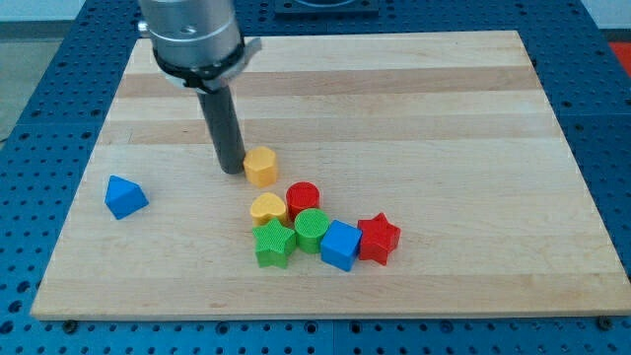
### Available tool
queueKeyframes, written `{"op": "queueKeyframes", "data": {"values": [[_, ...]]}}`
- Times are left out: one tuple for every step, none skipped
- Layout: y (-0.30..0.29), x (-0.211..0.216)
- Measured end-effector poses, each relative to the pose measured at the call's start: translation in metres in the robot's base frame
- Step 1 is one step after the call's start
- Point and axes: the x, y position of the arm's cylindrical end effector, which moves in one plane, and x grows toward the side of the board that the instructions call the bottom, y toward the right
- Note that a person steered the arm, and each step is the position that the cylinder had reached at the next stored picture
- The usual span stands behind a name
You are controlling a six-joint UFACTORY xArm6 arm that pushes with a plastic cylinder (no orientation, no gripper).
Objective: Push the blue triangle into the left of the yellow heart
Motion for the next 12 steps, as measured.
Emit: {"op": "queueKeyframes", "data": {"values": [[0.001,-0.004],[0.007,-0.014],[0.031,0.010],[0.029,0.031],[0.007,0.008],[-0.009,-0.030],[-0.058,-0.047],[-0.133,-0.047],[-0.193,-0.047],[-0.196,-0.047],[-0.195,-0.041],[-0.179,0.004]]}}
